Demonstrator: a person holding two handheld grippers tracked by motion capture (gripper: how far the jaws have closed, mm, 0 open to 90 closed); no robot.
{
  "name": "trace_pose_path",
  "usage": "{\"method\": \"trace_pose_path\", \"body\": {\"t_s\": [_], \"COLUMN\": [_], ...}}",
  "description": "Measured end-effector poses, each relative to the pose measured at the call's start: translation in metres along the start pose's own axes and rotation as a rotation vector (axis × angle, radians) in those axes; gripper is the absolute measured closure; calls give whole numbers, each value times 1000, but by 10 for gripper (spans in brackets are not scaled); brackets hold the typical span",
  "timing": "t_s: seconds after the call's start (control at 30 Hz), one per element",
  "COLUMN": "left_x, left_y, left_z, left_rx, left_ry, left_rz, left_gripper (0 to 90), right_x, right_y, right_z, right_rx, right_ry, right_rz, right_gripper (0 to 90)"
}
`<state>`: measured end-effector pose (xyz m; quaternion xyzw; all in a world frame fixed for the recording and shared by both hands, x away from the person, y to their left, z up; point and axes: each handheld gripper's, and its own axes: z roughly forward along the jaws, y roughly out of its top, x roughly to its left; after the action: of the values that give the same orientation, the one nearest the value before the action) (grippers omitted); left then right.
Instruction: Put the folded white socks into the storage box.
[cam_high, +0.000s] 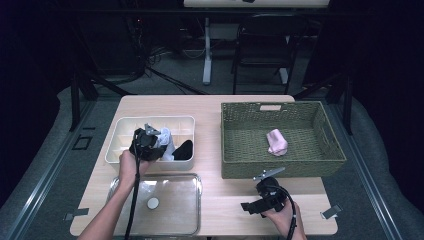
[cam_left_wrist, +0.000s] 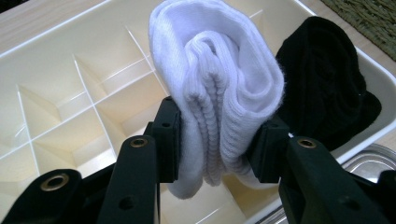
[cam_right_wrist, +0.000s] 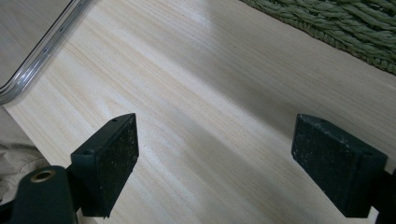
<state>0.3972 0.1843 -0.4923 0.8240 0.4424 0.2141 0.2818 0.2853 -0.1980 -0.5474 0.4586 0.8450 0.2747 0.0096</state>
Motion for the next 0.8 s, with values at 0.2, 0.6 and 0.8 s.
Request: {"method": "trace_pose_path", "body": {"t_s": [0.2,0.6,0.8], "left_x": [-2,-1,2], "left_y": [1,-1,1], "left_z": [7,21,20], "left_rx": [35,142,152], "left_ry": [-14,-65,-77], "left_rz": [0,-1,2], "left_gripper": [613,626,614], "right_x": [1,1,1], "right_y": [1,1,1], "right_z": [1,1,0], "right_rx": [8,17,9], "right_ry": [-1,-4,4], "right_rz": [-7,-14,-10], "right_gripper": [143,143,144]}}
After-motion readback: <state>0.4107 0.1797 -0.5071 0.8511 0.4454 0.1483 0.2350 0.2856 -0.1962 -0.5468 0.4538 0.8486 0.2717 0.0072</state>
